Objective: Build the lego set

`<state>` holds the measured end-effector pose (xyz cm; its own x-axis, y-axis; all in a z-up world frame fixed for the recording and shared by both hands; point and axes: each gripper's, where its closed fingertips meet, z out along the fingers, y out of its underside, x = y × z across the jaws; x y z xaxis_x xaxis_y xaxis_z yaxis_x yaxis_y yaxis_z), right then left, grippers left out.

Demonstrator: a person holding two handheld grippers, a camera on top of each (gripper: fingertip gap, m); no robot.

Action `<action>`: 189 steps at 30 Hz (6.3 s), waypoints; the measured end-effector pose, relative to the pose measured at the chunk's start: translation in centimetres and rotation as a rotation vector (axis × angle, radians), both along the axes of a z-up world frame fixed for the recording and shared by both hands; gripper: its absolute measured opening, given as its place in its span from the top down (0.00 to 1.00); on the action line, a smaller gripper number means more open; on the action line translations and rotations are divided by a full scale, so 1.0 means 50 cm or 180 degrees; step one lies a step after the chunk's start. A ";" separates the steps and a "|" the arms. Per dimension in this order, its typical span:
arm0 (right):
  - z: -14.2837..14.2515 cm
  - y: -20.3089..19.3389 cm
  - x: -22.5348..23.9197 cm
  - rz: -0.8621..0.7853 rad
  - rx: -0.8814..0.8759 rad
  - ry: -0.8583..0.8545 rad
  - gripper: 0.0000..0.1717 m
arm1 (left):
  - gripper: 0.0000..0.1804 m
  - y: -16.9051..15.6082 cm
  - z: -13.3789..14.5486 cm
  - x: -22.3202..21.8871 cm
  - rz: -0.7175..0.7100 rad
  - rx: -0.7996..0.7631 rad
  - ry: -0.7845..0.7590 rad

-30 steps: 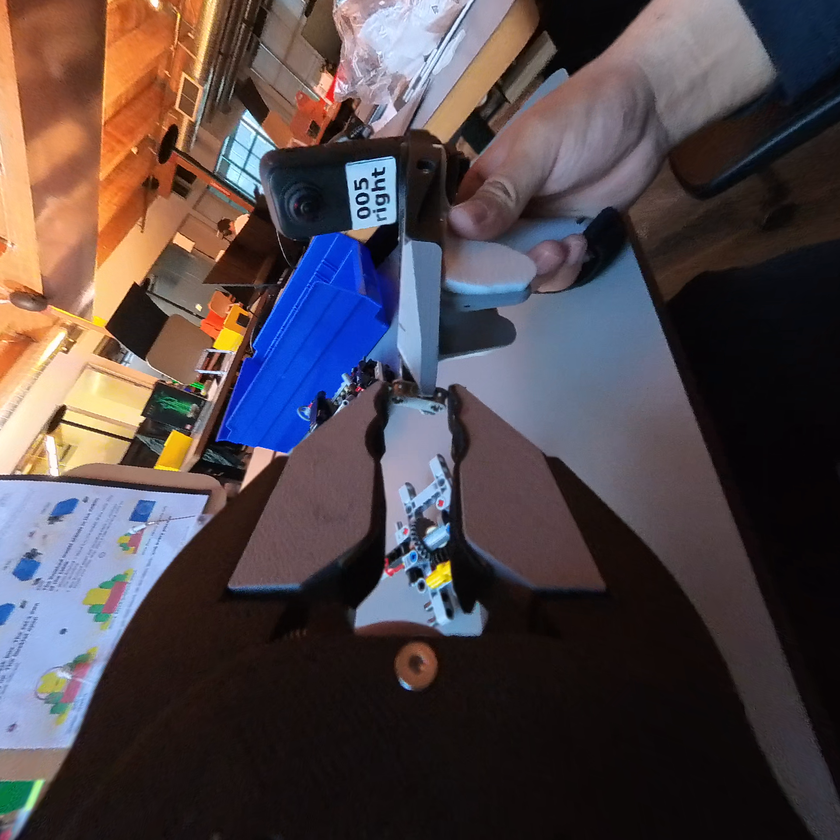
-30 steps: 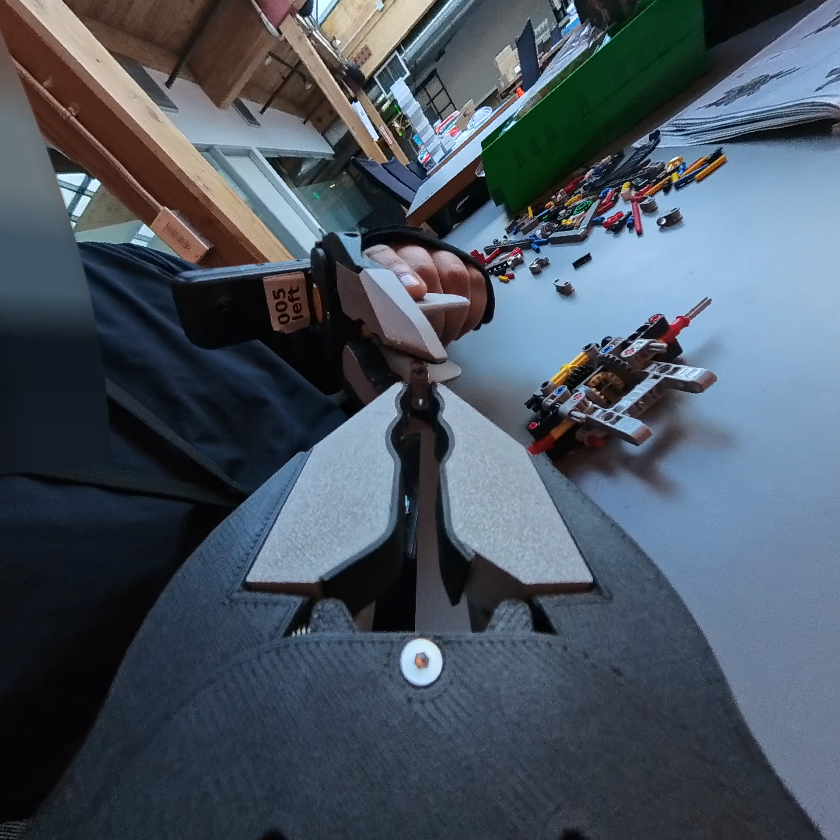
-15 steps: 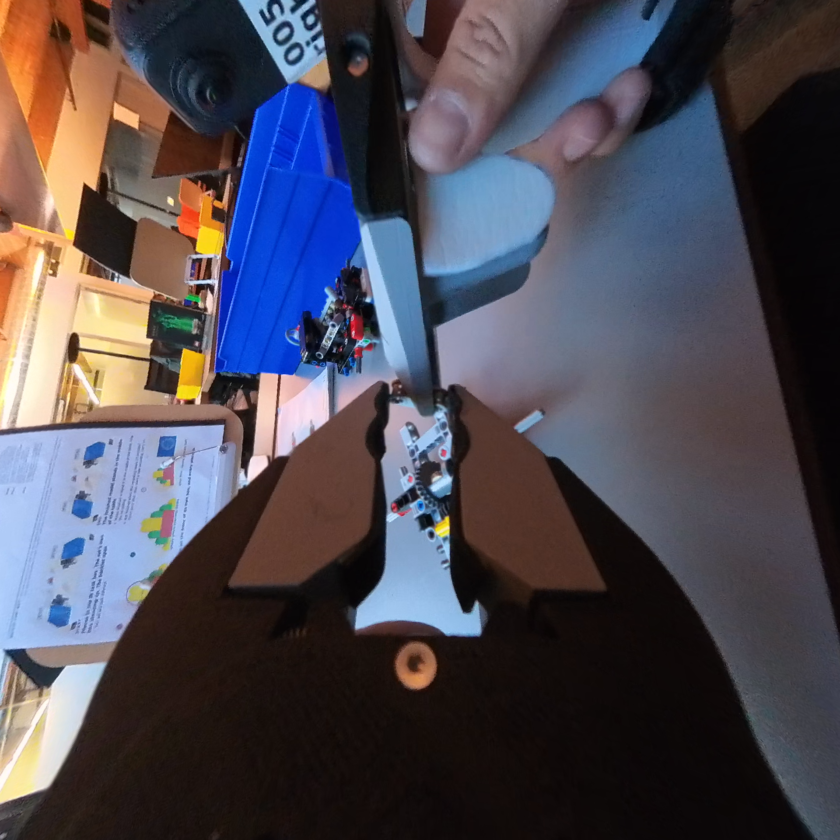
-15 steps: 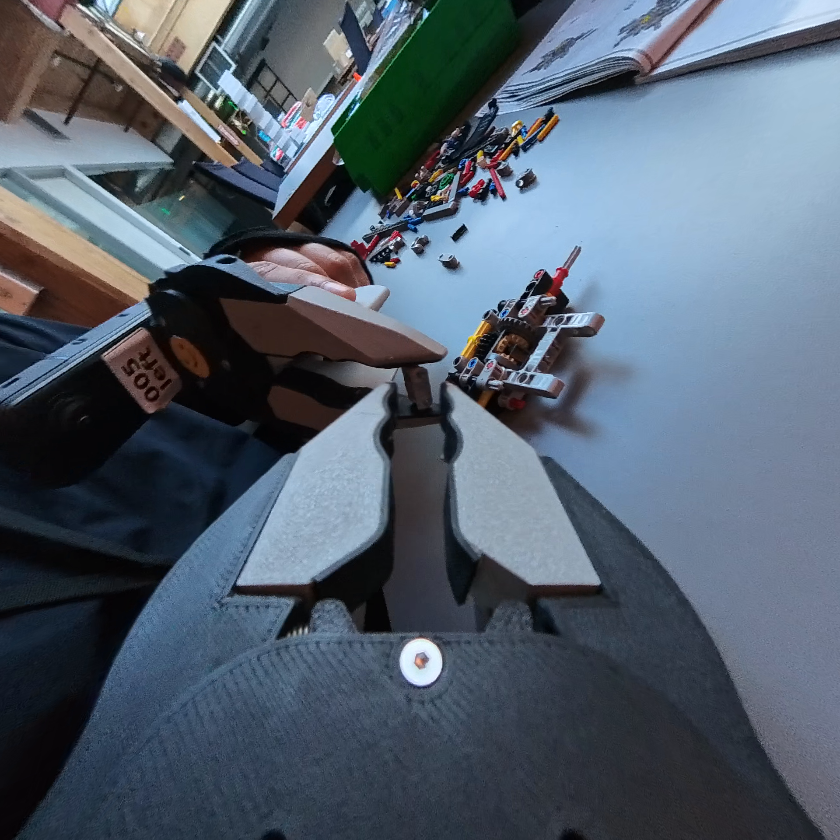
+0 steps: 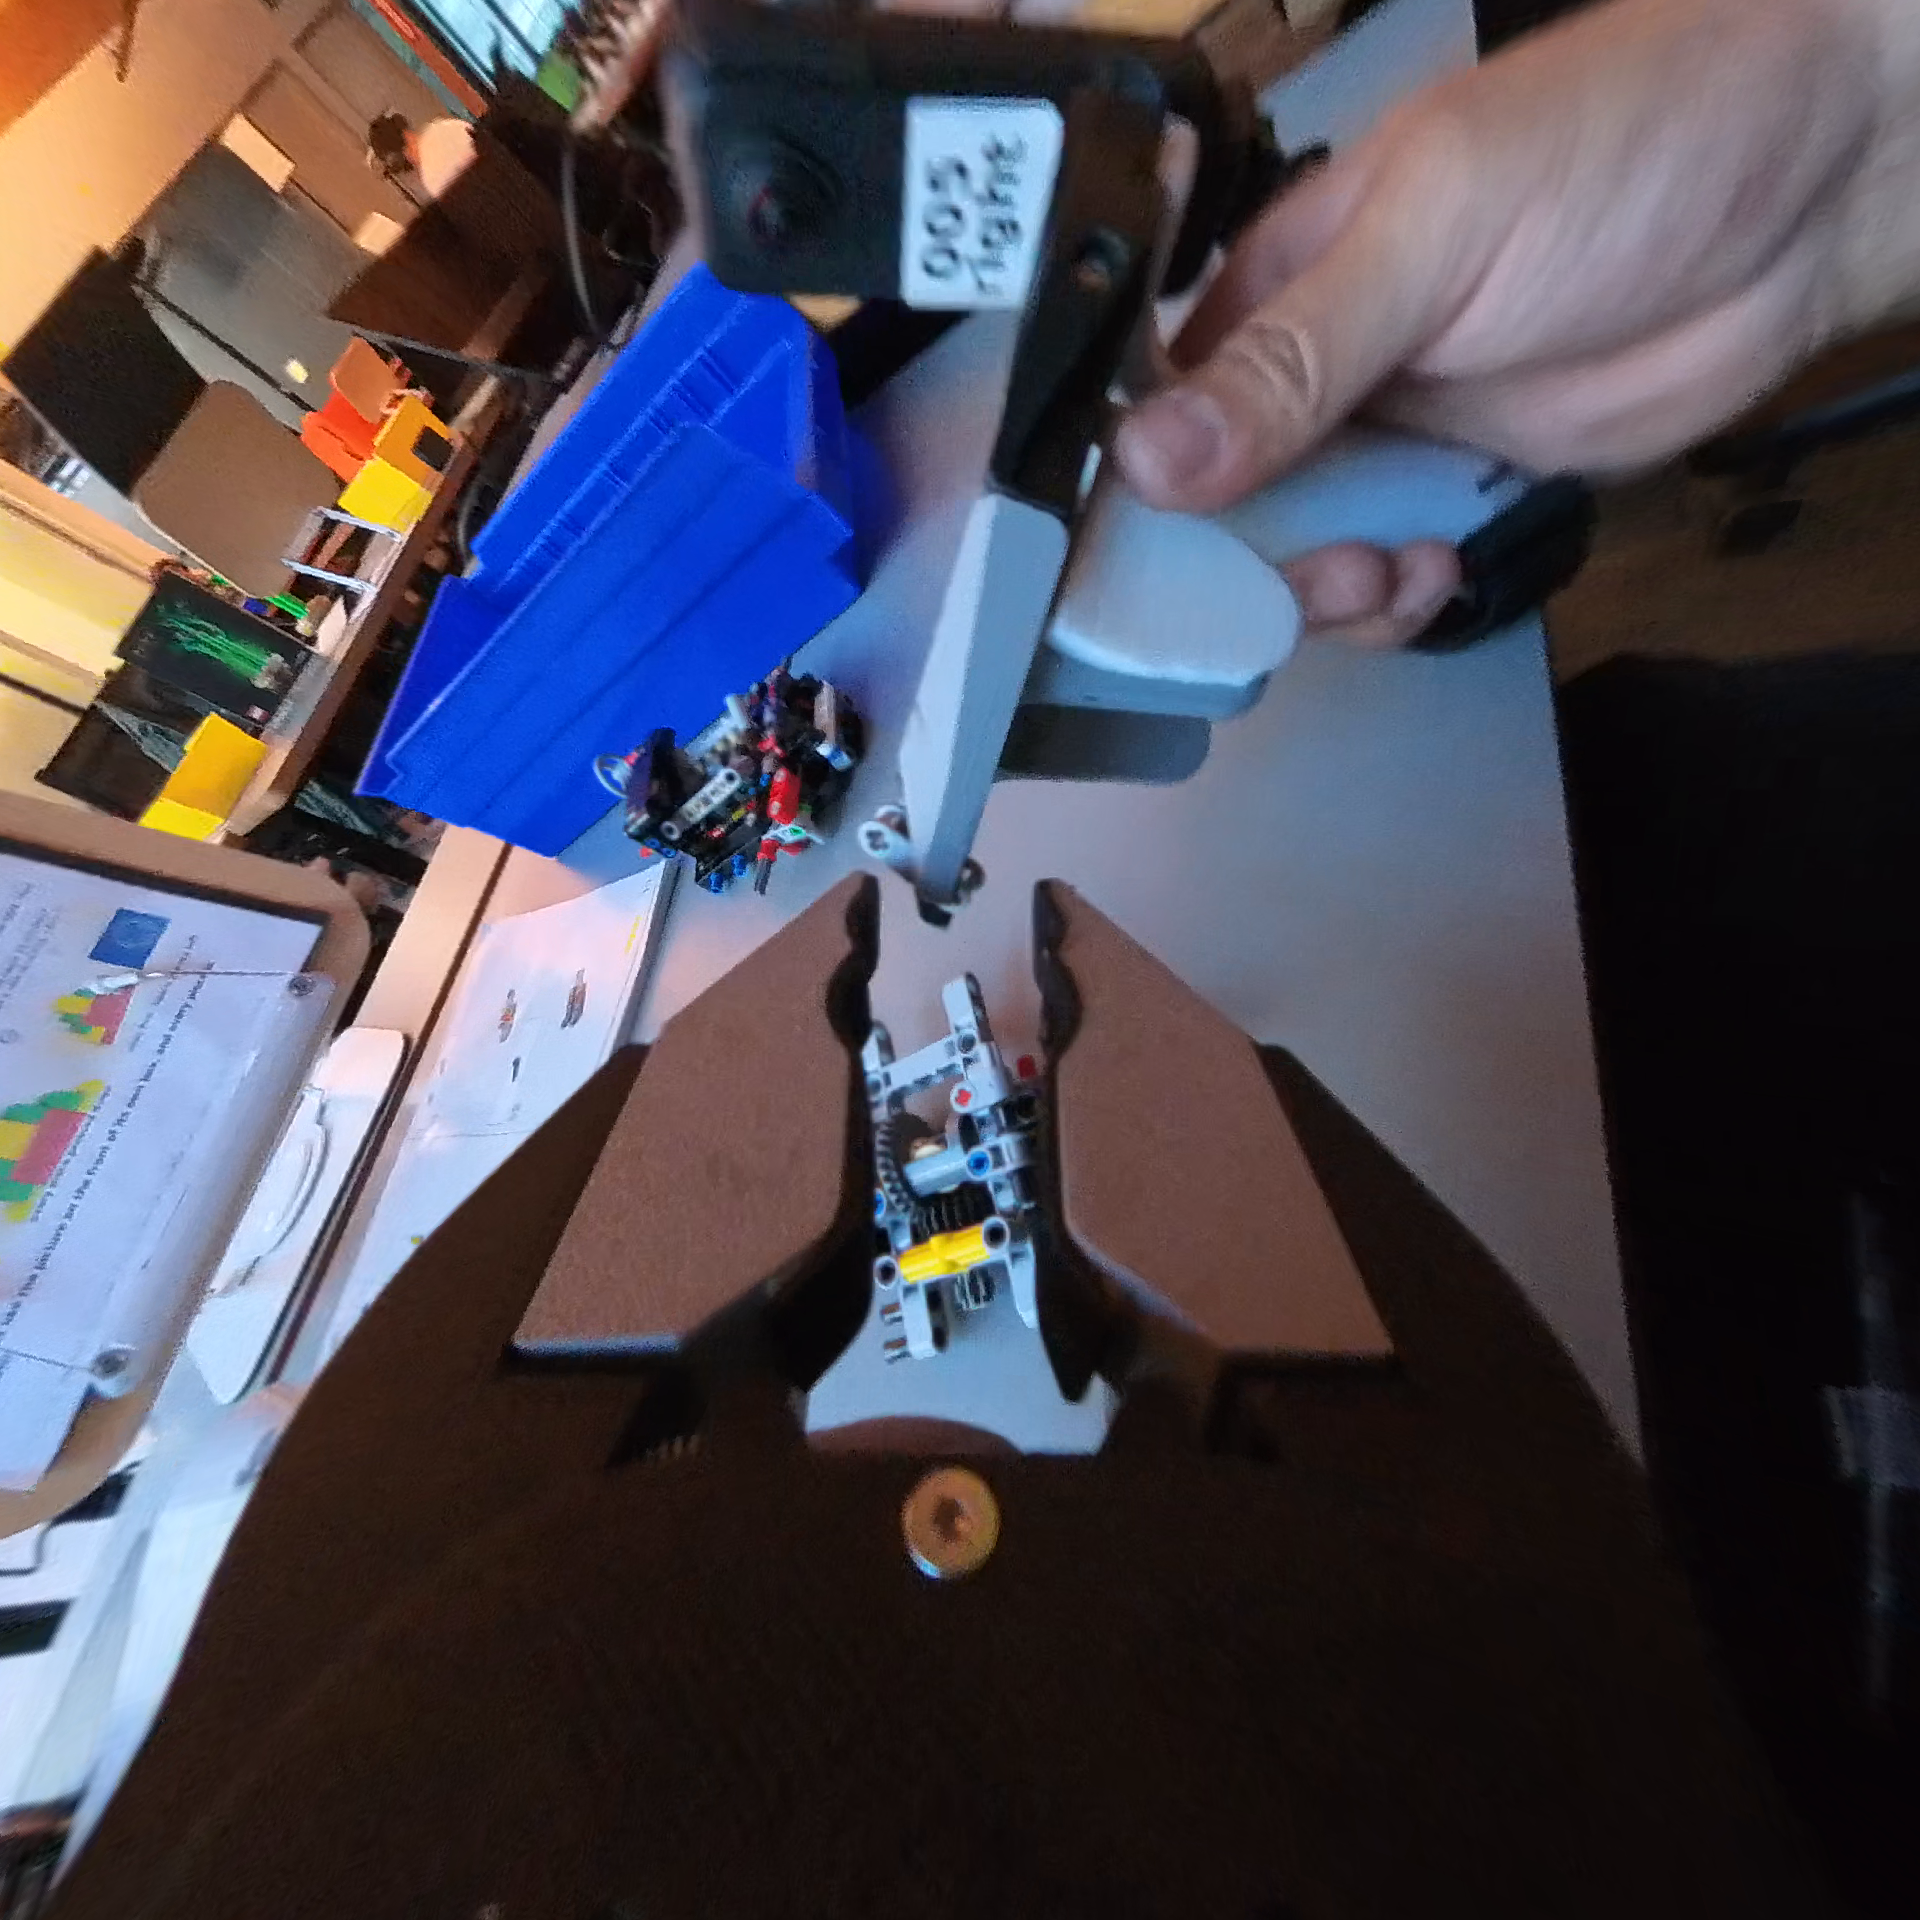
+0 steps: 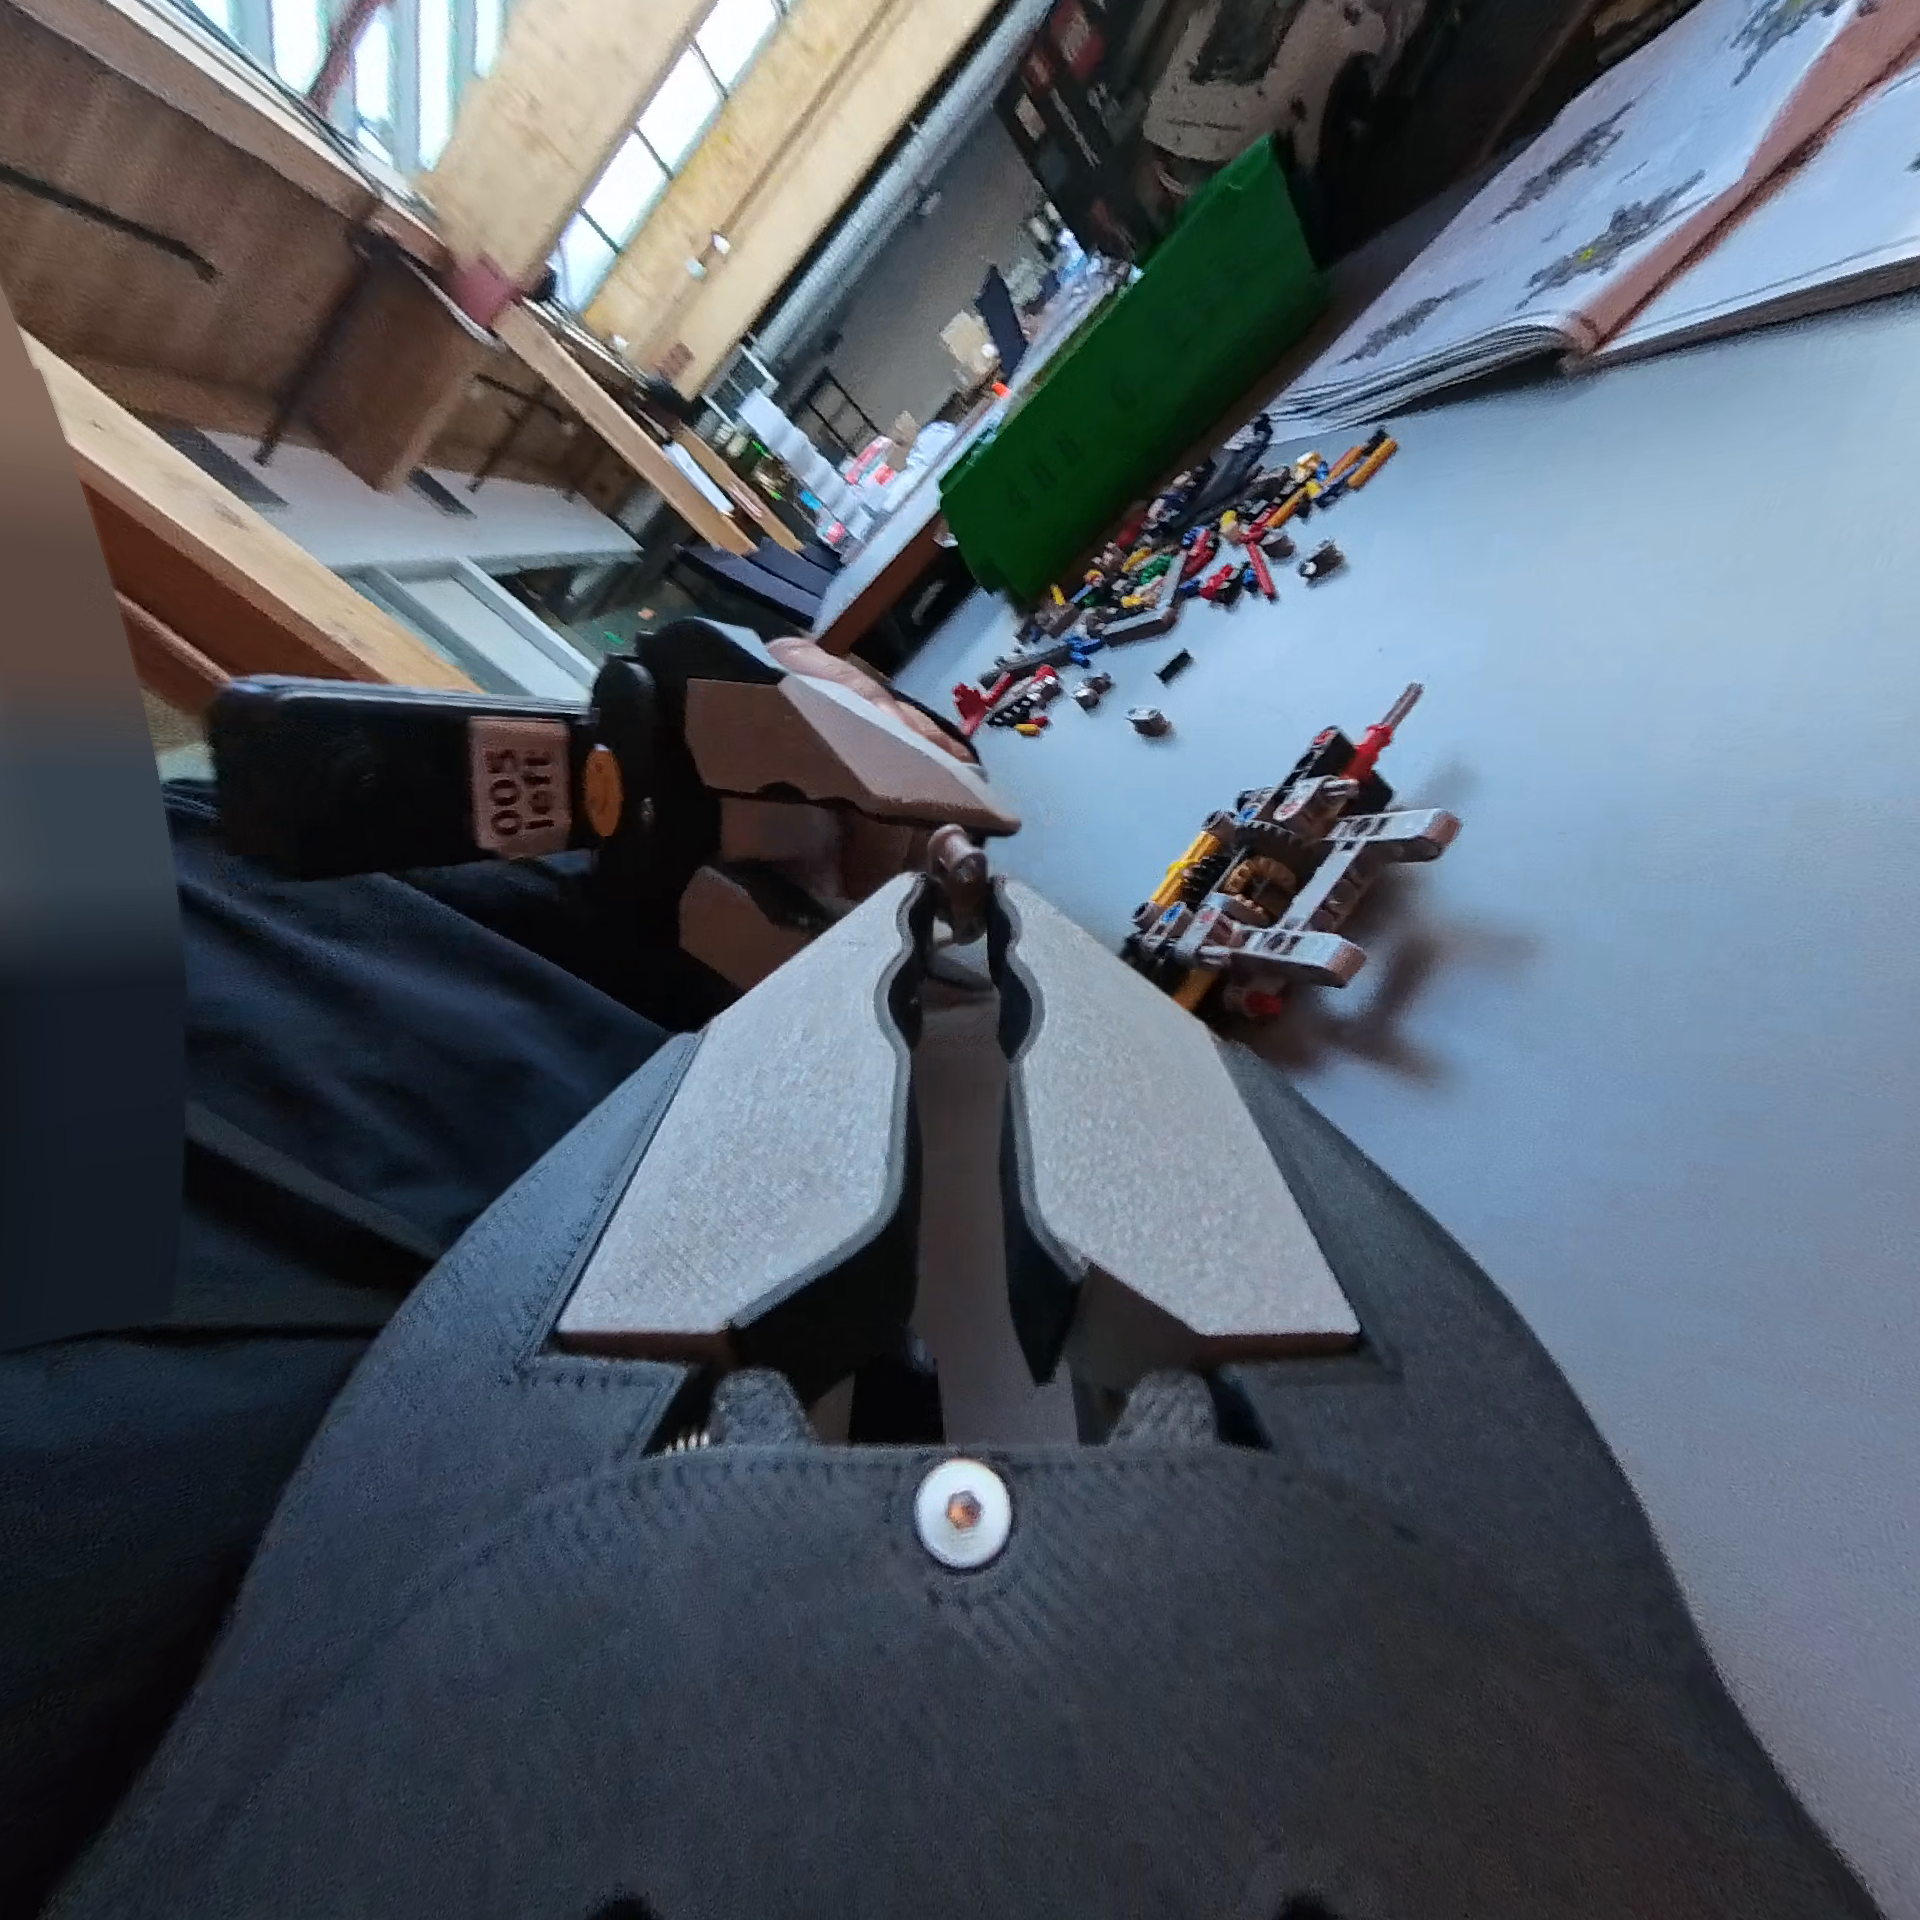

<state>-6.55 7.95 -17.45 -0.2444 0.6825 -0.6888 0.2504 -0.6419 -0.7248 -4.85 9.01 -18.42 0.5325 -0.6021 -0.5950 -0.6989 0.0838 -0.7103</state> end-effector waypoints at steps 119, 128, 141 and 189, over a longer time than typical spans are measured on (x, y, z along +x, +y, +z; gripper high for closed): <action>-0.050 0.016 0.019 -0.0161 0.0175 -0.1172 0.97 | 0.88 -0.020 -0.048 -0.032 0.0067 -0.0356 0.0476; -0.039 -0.008 0.016 -0.0022 -0.0023 -0.0957 0.97 | 0.97 -0.008 -0.042 -0.002 0.0157 -0.0517 0.0020; 0.018 -0.021 0.052 0.0121 0.0915 -0.0363 0.96 | 0.97 -0.038 0.010 0.026 -0.0516 -0.1340 -0.1592; -0.133 0.052 0.016 0.0416 0.3100 -0.1412 0.98 | 0.78 0.007 -0.125 -0.097 -0.0065 -0.0975 0.0478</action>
